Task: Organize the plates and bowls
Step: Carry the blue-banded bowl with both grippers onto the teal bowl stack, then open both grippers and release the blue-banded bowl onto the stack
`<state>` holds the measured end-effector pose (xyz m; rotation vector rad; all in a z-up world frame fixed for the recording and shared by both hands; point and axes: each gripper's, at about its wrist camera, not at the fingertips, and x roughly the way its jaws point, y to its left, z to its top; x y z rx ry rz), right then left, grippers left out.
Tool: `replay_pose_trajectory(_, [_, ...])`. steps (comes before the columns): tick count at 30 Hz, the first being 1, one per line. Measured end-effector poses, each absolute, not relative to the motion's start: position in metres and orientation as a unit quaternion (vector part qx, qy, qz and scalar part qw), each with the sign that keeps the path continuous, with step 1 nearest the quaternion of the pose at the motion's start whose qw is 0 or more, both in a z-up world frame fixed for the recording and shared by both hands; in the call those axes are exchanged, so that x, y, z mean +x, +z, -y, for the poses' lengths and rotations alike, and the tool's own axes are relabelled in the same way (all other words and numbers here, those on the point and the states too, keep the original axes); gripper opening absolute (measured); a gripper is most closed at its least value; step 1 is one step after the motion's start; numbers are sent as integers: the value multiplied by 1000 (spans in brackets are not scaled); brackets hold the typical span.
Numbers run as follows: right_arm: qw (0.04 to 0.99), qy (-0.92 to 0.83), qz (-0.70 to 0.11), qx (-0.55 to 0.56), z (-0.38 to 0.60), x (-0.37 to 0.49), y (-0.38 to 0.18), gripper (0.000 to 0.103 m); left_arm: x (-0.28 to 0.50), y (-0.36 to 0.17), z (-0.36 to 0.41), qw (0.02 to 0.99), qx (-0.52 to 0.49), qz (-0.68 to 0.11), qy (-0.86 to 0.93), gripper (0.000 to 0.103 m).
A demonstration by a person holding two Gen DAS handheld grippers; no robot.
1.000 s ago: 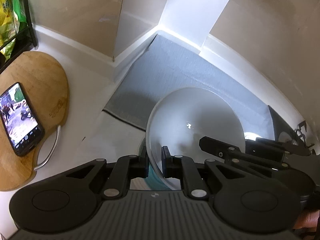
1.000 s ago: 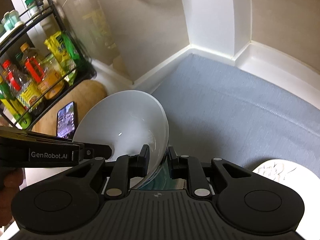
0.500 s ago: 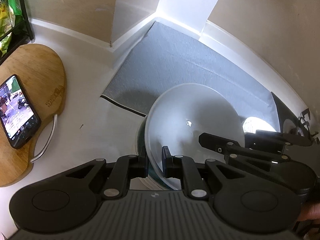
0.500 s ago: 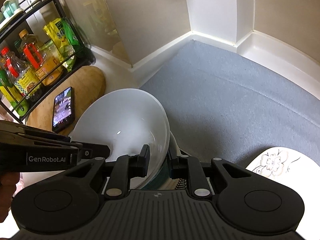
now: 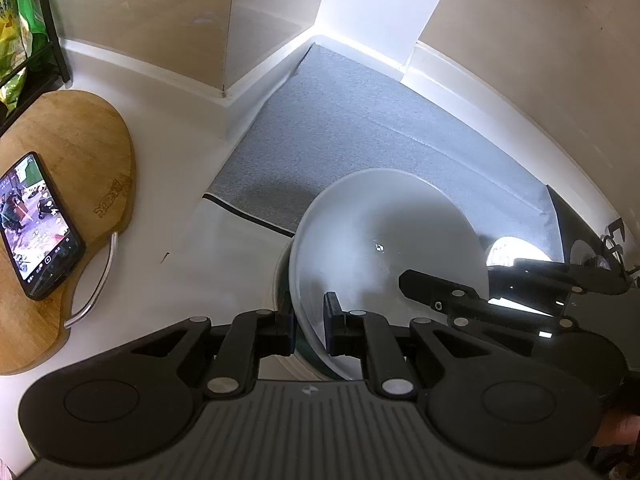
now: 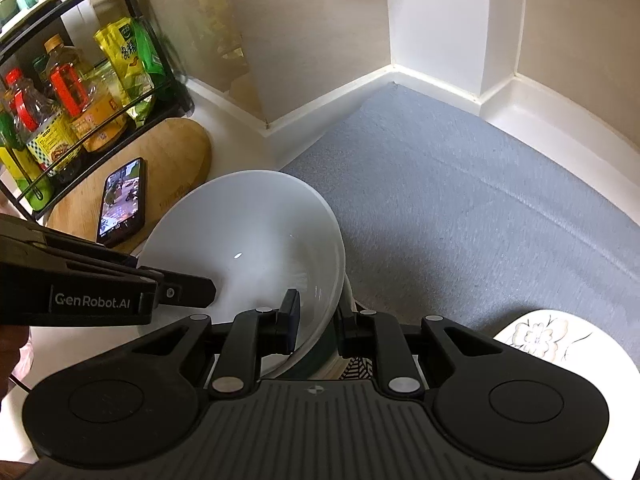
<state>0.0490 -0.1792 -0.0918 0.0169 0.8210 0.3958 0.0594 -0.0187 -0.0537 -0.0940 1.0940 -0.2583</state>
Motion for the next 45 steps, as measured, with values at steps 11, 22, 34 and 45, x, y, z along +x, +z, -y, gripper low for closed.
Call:
replay_pose_trajectory(11, [896,194,-399,2,179,53,-91,20,69,-56,14,836,-64,-531,-120,23])
replay_pose_trajectory(22, [902,178,-391,-29,179,53,-90,20,70,-57,18,839,-59,-528,-117,31])
replay_pose_trajectory(34, [904,166,-394,-5,184,54,-91,55,53,-23,20,881,-50,-452,-132,103])
replay_pose_trajectory(45, [904,143,-401,43,195,45,-87,78,59,-26,8,862,-51,-496,-91,103])
